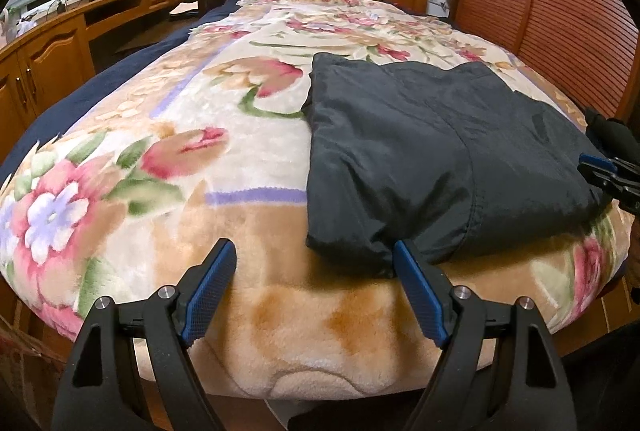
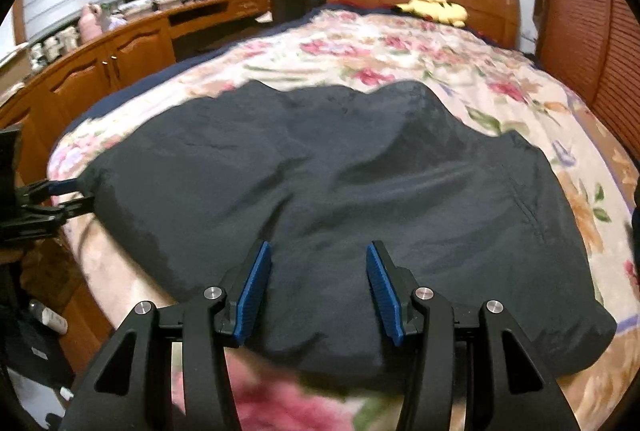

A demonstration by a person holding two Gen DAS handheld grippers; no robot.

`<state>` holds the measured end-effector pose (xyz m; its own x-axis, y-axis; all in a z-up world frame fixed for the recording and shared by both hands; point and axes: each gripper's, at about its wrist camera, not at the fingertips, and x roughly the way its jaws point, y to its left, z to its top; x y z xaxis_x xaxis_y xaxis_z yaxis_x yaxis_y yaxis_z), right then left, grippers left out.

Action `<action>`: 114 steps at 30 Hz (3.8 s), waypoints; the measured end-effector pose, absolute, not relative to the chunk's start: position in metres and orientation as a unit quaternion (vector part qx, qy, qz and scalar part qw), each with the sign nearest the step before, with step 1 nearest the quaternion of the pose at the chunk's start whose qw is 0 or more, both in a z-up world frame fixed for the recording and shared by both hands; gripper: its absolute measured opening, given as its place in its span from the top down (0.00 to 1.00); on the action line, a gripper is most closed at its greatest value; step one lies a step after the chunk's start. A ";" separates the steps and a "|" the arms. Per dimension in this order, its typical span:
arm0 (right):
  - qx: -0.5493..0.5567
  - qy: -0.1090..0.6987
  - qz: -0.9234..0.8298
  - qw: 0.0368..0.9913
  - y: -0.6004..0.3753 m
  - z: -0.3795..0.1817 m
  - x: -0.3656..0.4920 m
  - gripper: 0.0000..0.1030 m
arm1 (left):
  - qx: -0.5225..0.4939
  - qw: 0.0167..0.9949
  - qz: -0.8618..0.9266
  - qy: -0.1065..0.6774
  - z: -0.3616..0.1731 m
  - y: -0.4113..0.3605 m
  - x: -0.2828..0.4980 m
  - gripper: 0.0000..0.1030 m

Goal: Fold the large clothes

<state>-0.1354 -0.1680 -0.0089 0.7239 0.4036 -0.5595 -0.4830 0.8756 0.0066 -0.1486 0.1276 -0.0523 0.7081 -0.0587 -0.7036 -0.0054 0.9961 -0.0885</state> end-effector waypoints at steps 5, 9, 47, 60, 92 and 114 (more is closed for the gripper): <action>-0.039 0.258 0.276 0.925 -0.160 -0.006 -0.147 0.52 | -0.049 0.928 -0.011 0.370 -0.048 0.127 -0.150 0.21; -0.049 0.258 0.290 0.920 -0.147 -0.011 -0.147 0.52 | -0.051 0.931 -0.015 0.362 -0.040 0.125 -0.149 0.21; -0.064 0.289 0.287 0.911 -0.159 -0.026 -0.134 0.52 | 0.026 0.949 -0.064 0.308 0.065 0.039 -0.104 0.88; -0.033 0.270 0.197 0.942 -0.251 -0.009 -0.160 0.55 | 0.083 0.949 -0.135 0.274 0.110 -0.074 -0.091 0.90; 0.036 0.240 0.129 0.962 -0.331 0.015 -0.174 0.70 | 0.048 0.908 -0.274 0.313 0.090 -0.178 -0.105 0.59; 0.016 0.184 0.156 0.970 -0.307 0.022 -0.163 0.41 | 0.027 0.945 -0.149 0.291 0.030 -0.033 -0.130 0.21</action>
